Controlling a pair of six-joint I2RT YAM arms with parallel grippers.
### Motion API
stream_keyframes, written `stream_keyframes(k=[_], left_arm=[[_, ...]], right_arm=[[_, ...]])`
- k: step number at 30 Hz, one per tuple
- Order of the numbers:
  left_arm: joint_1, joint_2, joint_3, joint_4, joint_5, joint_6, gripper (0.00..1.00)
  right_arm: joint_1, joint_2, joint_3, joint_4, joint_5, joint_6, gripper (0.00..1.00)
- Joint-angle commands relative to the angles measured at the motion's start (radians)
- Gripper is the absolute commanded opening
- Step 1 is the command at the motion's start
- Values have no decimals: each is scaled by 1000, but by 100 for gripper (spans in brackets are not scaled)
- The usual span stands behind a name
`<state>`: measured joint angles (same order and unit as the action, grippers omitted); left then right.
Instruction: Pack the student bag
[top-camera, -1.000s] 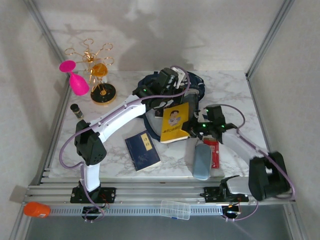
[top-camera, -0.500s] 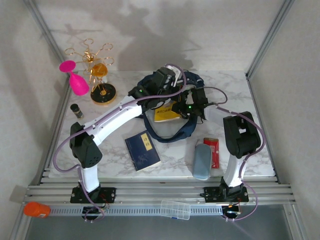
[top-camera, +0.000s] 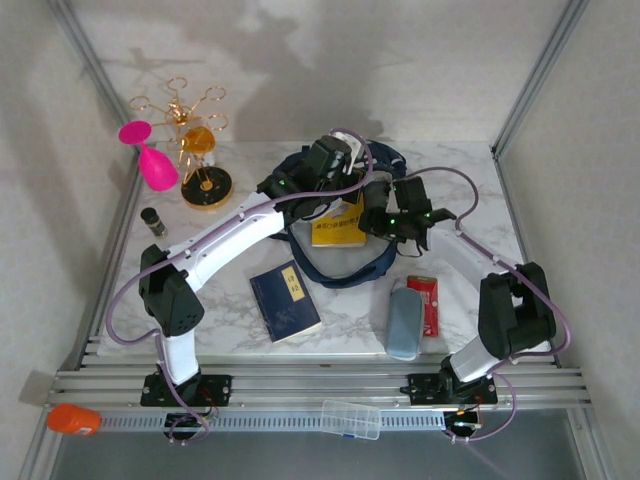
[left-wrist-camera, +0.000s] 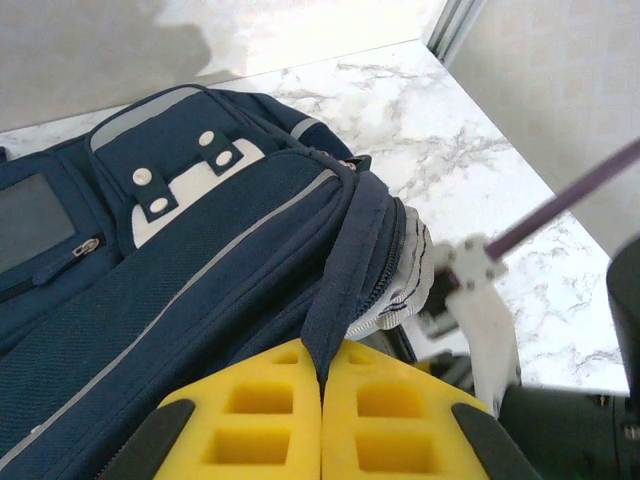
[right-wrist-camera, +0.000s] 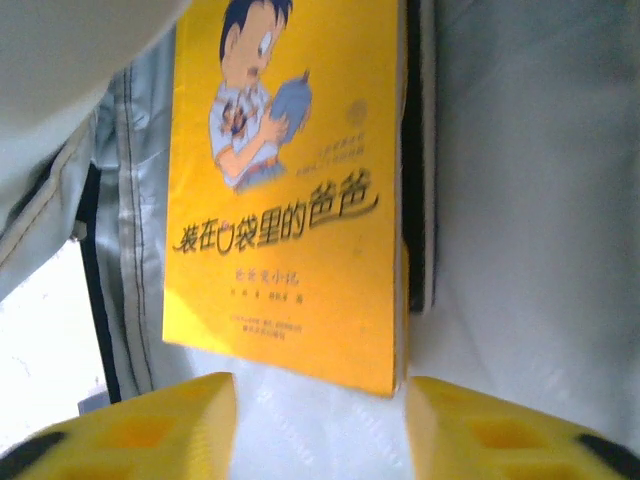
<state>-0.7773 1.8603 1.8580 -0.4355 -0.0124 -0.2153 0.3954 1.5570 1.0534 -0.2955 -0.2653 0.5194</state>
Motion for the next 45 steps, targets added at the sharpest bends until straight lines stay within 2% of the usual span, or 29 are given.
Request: stream_keyframes(k=[1,6,8,11,16,19,21,24,28,29,33,37,40,45], left_arm=[[-7,-50,26,128,-13,-34,0],[-7,-43,55,93,-9,-21,0],[-7,-39,68,73,-6,-16,0],[-7,-44,67,56,8,-14,0],[-7,-52,61,49,22,-9,0],[-7,-52,52,44,11,-7,0],[-7,-50,47,28,3,-10,0],[-7,-63,11,29,-1,-32,9],[-5,-108,-102,52,35,-88,27],[-5,-126,-149,58,47,-106,33],[-8,-241,-376,93,84,-197,48],[-10,-434,-665,210,85,-338,57],[-10,-575,-857,232,41,-444,62],[-10,-756,-1116,218,-7,-577,66]], right_arm=[[74,15,-63,26,-19,49,37],[97,111,-81,172,-9,87,17],[97,154,-63,208,31,79,10],[98,165,-82,360,94,82,3],[97,184,-62,490,156,74,0],[98,125,-97,515,111,33,0],[97,56,-136,485,62,-15,3],[97,-74,-202,398,41,-40,9],[98,-247,-240,237,38,-38,20],[97,-288,-240,186,52,-28,22],[98,-393,-210,11,81,7,26],[101,-426,-183,-80,29,22,34],[135,-408,-170,-129,-6,42,40],[294,-372,-185,-121,41,91,48]])
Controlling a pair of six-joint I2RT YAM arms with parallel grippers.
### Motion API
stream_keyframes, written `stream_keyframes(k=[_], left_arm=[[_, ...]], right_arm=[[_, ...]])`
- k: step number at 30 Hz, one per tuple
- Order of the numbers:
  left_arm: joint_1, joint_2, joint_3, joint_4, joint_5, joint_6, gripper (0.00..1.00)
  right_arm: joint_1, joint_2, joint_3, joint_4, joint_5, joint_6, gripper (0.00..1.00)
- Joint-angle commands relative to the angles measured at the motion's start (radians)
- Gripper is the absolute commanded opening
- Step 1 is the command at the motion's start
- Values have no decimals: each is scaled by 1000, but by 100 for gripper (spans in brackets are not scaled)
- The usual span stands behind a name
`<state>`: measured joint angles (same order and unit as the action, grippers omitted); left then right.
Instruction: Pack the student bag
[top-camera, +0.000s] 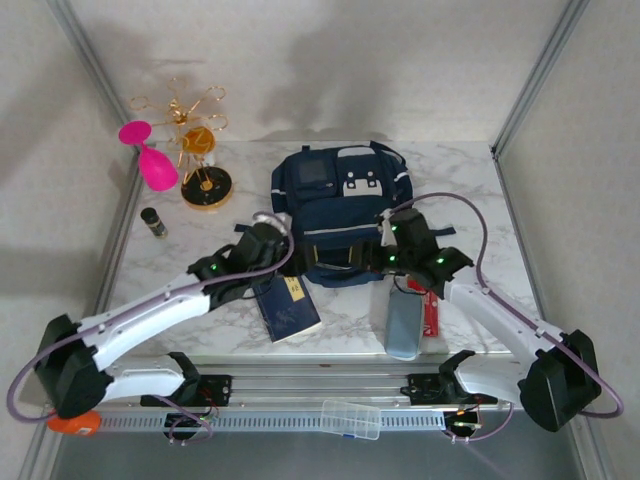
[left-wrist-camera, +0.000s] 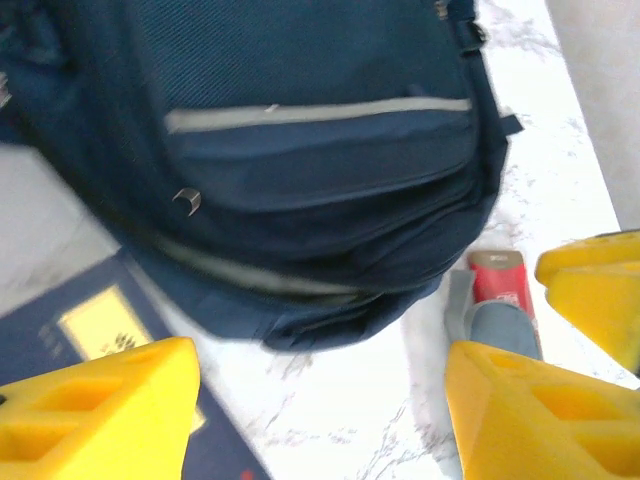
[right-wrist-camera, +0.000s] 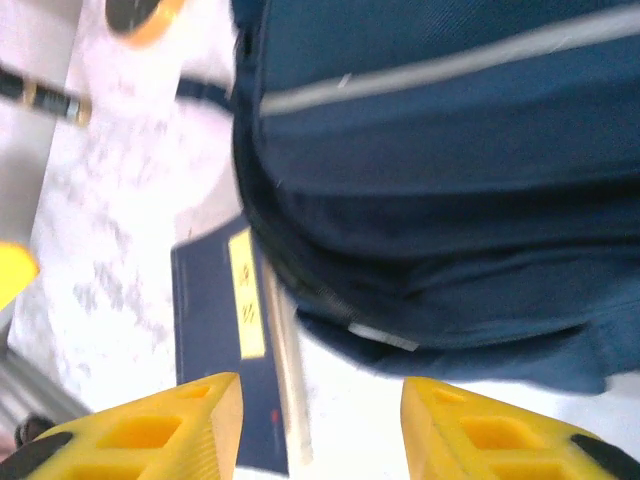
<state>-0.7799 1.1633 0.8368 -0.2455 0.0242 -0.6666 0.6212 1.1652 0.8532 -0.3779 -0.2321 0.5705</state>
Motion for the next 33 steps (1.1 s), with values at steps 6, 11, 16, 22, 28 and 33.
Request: stream_keyframes(k=[6,11,16,22,28,33], left_arm=[[-6,-148,-294,22,-86,-205,68],[-7,-145,-366,45,-115,-259,65],[-7,-157,-444,90,-117,-313,61],[-7,-130,-488,129,-118,-333,55],[-5,-150,-526,118,-156,-344,52],[-5,-107,-532,152,-120,-339,49]], right_arm=[[273,81,-56,71,69,149,58],[367,185,-78,154,92,202,63],[407,268,-91,207,132,238,69],[410,406,-26,239,158,244,73],[417,508,-12,318,129,278,74],[453,550,-4,359,97,308,74]])
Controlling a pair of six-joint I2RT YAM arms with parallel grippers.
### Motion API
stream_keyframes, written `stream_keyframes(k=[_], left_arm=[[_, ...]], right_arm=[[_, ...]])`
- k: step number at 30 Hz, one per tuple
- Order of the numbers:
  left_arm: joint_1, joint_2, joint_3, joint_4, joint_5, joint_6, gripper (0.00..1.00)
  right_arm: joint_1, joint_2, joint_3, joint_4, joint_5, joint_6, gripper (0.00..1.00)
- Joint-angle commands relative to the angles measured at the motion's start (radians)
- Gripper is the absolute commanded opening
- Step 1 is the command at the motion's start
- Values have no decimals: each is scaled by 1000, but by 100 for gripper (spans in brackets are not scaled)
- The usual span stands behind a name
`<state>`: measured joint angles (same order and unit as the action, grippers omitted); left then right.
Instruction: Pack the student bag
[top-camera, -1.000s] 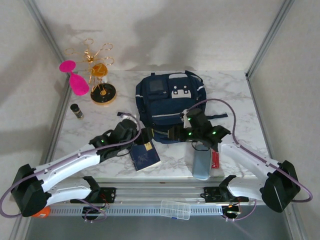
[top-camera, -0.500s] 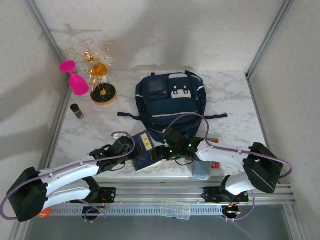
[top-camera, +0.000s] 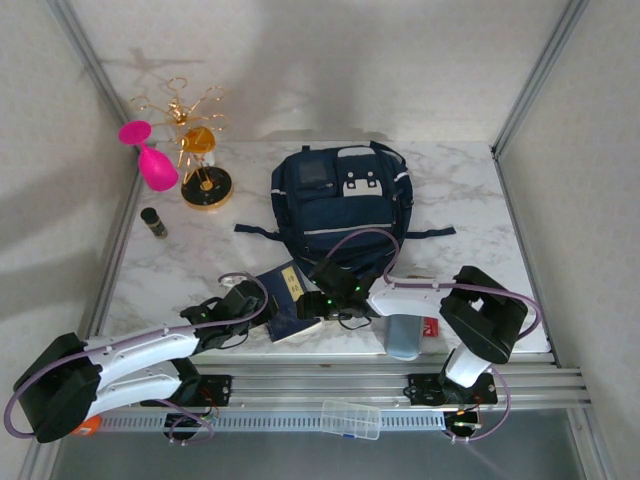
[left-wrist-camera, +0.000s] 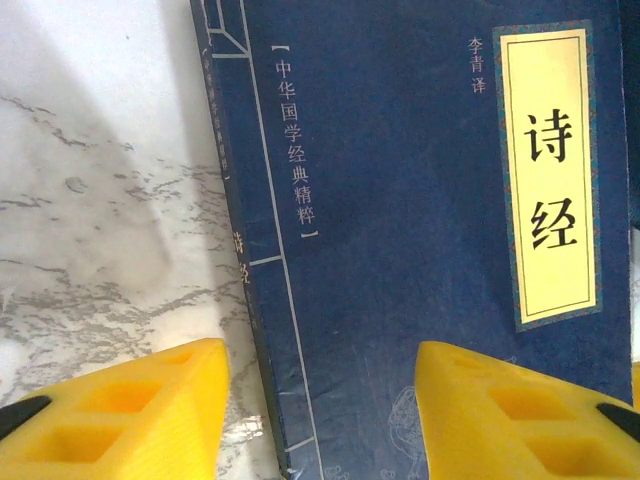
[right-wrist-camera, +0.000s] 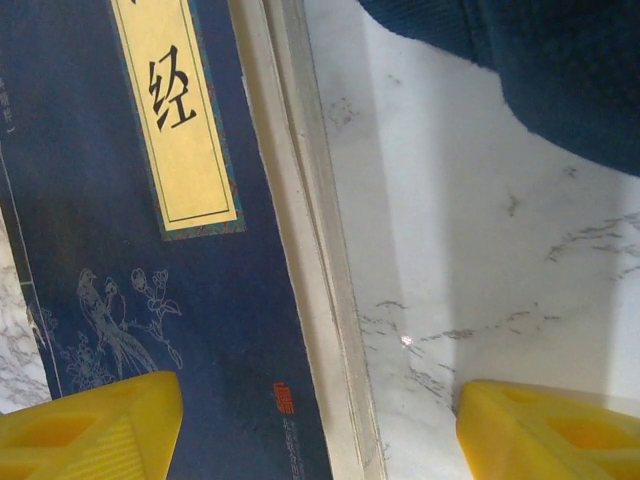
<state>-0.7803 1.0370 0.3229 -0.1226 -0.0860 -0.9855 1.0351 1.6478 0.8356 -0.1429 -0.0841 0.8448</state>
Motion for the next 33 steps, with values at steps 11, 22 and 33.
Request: stream_keyframes(k=[11,22,33], left_arm=[[-7,94,-30,43,-17,-13,35],[-8,81,-51,32,-31,-28,27],[-8,86,-55,30,-44,-35,25]], right_arm=[[61,52,49,120,-47,42,74],[60,-16,49,118,-77,46,74],[53,-99,57,65,-48,34,70]])
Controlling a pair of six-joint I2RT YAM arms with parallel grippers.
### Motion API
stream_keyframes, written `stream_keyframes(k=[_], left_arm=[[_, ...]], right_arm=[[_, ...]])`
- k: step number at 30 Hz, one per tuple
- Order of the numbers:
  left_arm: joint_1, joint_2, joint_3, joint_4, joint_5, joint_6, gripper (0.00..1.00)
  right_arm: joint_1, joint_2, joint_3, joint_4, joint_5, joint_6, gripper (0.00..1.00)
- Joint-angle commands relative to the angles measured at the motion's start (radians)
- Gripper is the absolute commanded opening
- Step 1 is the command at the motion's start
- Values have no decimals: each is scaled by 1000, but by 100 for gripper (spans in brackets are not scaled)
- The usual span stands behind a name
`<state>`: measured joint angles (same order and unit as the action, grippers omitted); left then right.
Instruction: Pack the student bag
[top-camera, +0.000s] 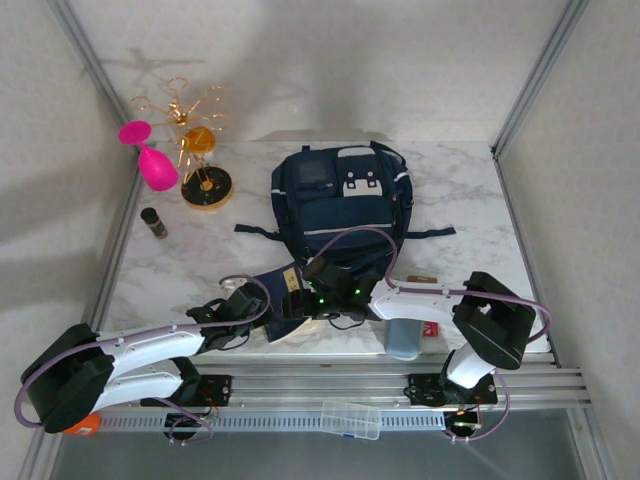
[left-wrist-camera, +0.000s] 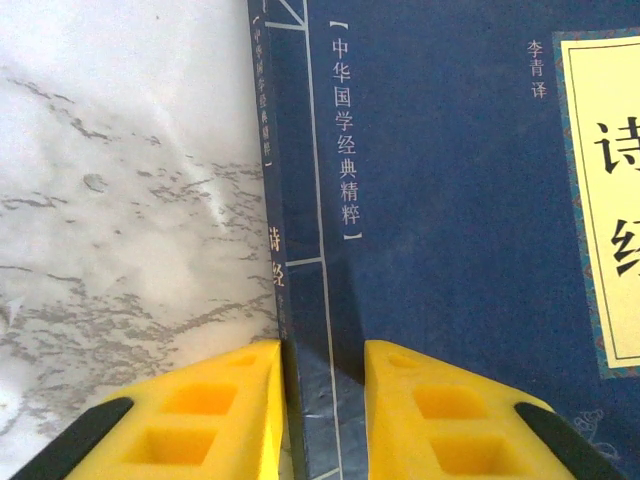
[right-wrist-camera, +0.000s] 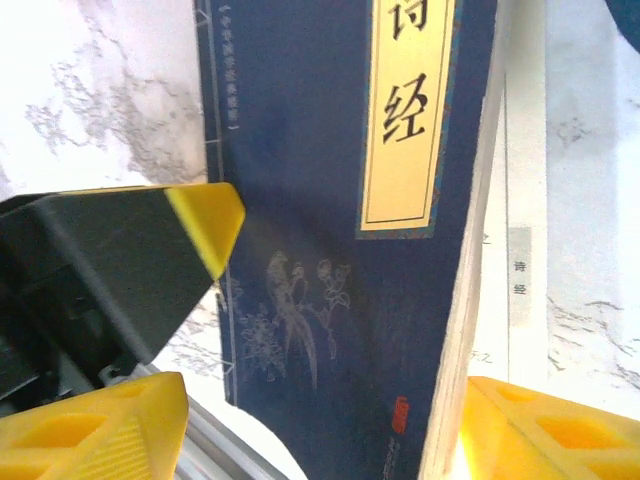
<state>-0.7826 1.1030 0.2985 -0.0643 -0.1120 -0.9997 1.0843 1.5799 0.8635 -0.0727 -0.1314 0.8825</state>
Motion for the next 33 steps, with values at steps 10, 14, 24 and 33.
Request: stream_keyframes(k=[10,14,24,33], left_arm=[[-6,20,-35,-34,-25,-22,25],[-6,23,-36,-27,-23,-23,25],[-6,53,-33,-5,-17,-20,25],[-6,44,-28,-26,-31,-20,26]], right_arm=[[-5,-27,26,-53,6,-18,50],[-5,-33,22,-71,15,-24,46],[-8,-28,5,-56,11,-28,24],[-11,-50,15,-89,28,-39,11]])
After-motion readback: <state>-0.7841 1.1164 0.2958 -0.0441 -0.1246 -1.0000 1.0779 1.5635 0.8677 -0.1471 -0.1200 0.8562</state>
